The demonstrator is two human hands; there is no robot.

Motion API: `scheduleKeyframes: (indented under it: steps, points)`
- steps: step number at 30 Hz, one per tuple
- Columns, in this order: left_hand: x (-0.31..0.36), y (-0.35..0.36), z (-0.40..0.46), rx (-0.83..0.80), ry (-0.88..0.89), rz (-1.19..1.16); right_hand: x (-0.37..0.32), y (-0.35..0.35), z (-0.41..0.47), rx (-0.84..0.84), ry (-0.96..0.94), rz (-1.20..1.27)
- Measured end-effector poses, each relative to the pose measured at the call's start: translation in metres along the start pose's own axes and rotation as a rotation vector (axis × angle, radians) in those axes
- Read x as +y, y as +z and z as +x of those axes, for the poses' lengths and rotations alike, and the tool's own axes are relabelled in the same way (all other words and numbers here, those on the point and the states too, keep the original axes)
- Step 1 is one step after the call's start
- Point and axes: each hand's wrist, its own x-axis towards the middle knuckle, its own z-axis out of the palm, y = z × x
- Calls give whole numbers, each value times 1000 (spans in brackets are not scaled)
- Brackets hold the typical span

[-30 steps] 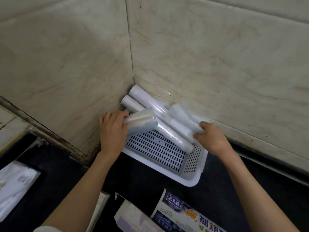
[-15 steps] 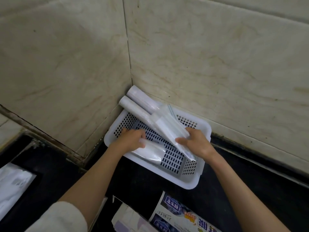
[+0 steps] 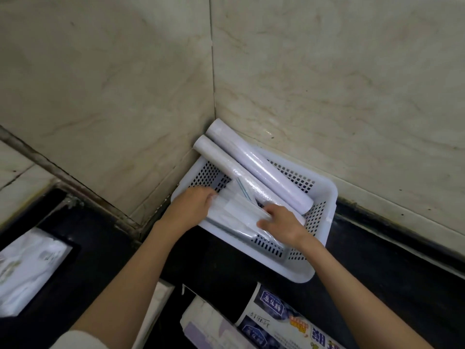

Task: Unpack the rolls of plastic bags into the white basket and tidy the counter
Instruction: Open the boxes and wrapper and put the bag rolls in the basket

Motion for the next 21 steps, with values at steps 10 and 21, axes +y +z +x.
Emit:
scheduleKeyframes:
  steps: [10,21]
  points:
    - [-18,4,-62,253,250,135,-29,37,22,207,-213,-506]
    - [-26,12,-69,55,209,347,-29,29,7,-158,-201,-398]
